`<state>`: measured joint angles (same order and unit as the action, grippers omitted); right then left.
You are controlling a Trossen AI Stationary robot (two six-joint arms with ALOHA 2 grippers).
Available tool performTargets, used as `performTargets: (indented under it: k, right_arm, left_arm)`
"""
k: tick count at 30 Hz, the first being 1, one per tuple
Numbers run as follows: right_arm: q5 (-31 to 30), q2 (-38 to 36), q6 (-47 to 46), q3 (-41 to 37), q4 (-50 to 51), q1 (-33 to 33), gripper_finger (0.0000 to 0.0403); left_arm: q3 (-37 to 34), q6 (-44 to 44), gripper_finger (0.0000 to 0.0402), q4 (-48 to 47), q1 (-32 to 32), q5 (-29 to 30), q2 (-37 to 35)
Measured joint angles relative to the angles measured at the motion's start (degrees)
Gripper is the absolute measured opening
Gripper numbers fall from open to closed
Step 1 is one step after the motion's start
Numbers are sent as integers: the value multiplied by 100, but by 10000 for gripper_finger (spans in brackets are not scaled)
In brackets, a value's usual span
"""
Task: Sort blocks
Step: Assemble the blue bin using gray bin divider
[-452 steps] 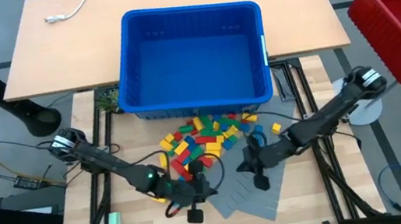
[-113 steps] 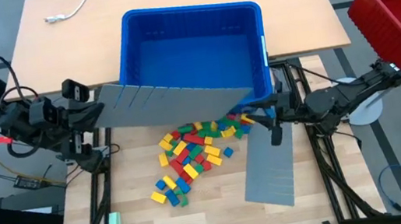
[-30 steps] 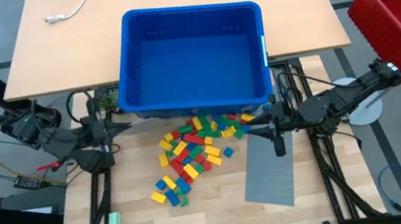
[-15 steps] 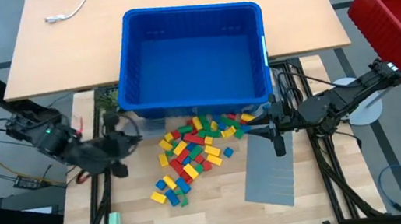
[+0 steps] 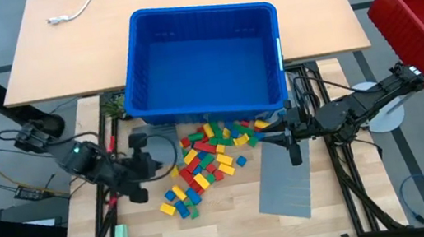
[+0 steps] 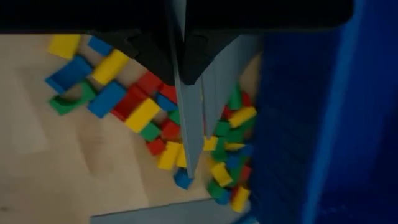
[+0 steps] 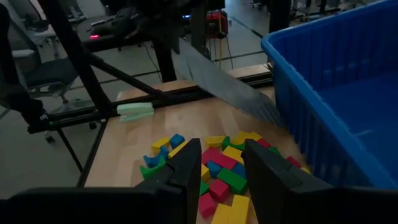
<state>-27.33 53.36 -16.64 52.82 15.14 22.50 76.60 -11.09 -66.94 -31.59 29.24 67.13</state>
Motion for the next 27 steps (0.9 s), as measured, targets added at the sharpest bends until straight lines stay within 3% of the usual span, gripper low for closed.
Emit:
performTargets:
  k: [14, 21, 27]
  right_arm:
    - [182, 0, 13, 0, 4, 2, 109]
    - [368, 0, 2, 0, 71, 4, 109]
    - [466, 0, -245, 0, 321, 4, 109]
  left_arm:
    - [0, -1011, 127, 28, -2, -812, 466]
    - [0, -1390, 137, 87, -2, -1515, 645]
    - [0, -1556, 138, 133, -2, -1755, 707]
